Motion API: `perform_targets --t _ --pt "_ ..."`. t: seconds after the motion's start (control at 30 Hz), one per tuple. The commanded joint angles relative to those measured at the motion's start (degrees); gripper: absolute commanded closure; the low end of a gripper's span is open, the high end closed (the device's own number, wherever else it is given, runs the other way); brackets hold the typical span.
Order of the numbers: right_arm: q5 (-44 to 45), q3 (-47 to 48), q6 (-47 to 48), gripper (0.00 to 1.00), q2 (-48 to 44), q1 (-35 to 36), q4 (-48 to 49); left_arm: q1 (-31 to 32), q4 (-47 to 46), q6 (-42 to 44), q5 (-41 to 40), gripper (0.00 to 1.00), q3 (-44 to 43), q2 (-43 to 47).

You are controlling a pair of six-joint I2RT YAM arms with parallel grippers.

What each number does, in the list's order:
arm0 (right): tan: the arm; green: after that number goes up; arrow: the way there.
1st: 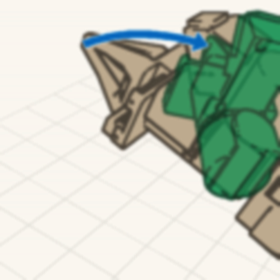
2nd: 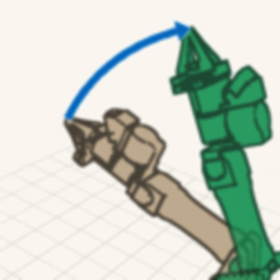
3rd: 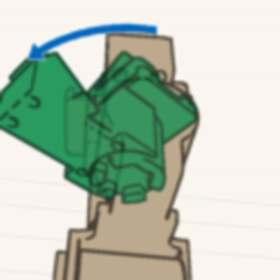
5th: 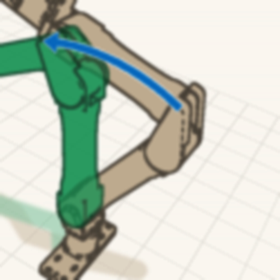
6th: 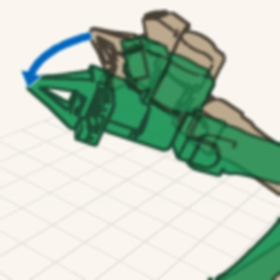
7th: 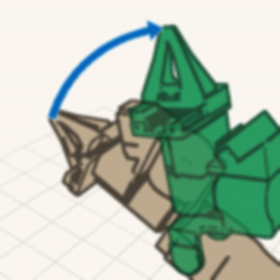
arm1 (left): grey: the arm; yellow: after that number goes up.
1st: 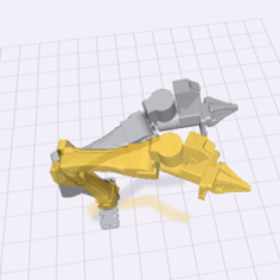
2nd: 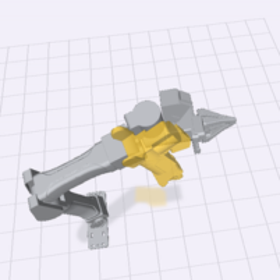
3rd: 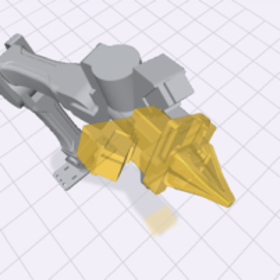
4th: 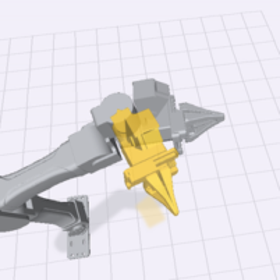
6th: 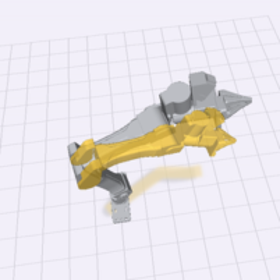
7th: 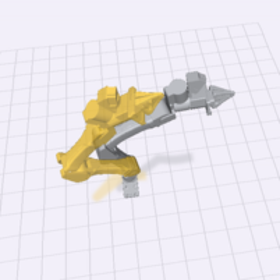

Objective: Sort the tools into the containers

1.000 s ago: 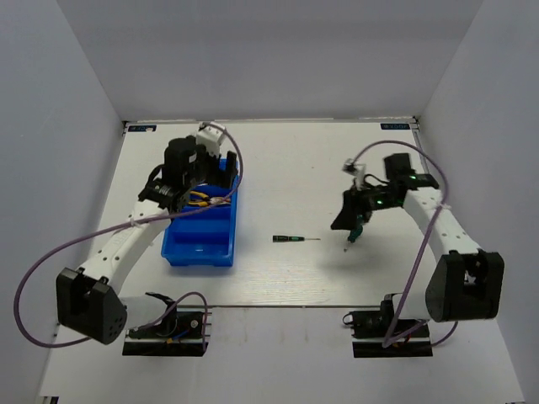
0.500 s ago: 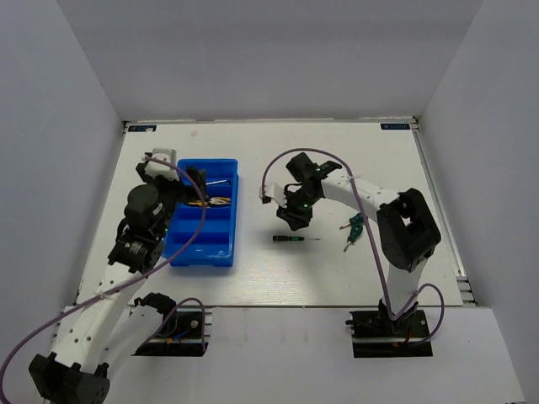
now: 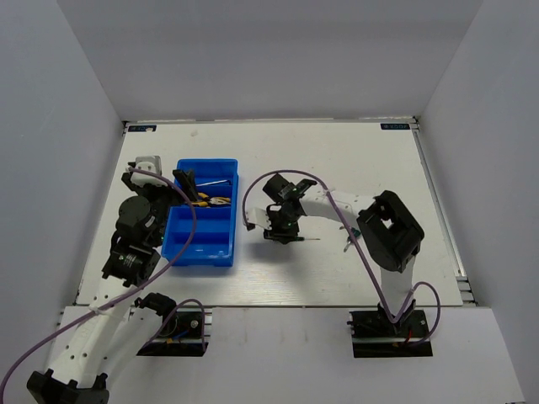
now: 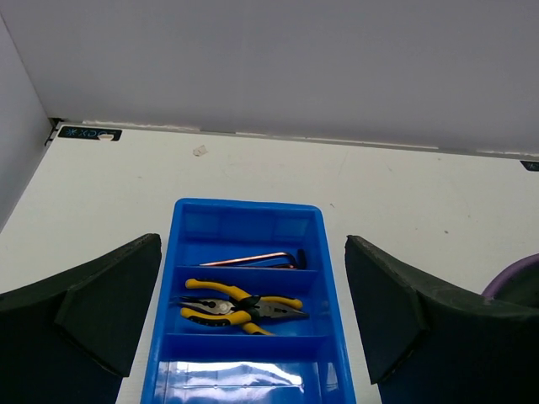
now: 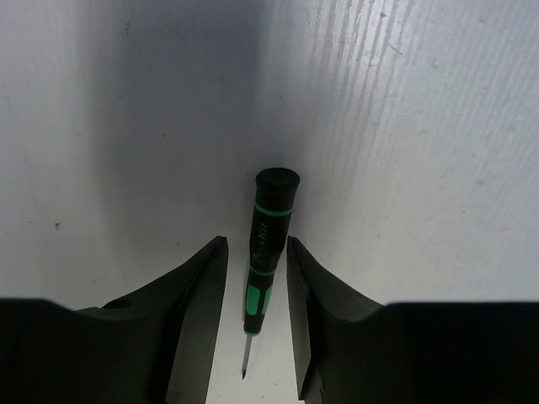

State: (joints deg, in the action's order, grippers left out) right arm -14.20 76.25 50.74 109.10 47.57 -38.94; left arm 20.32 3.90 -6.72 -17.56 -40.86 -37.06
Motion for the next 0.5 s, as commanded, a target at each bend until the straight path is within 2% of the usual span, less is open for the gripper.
perform_targets --t 0.0,0.17,0.2,0.3,0.33,0.37,0.47 --pt "5.2 -0.5 -1.1 0.60 1.8 1.2 3.2 -0.4 0.1 -0.5 0.5 0.00 0.0 0.8" --pt "7.3 0.1 -2.1 0.60 3.8 2.4 4.0 -0.4 0.1 -0.5 1.1 0.00 0.0 0.8" --pt "7.0 0.1 -2.1 0.62 4.3 2.4 3.3 -0.4 0.1 -0.5 1.1 0.00 0.0 0.8" --pt "5.9 0.7 -1.4 0.75 4.5 2.4 0.9 -0.4 0.1 -0.5 1.1 0.00 0.0 0.8" --pt "5.3 1.2 -1.0 0.88 4.9 2.6 -1.0 -0.4 0.1 -0.5 1.1 0.00 0.0 0.8" --pt "2.9 2.2 -0.8 0.96 5.6 2.4 -3.6 -0.4 0.1 -0.5 1.6 0.00 0.0 0.8" --pt "0.4 4.4 -0.3 1.00 6.3 2.2 -9.7 -0.4 0.1 -0.5 1.7 0.00 0.0 0.8"
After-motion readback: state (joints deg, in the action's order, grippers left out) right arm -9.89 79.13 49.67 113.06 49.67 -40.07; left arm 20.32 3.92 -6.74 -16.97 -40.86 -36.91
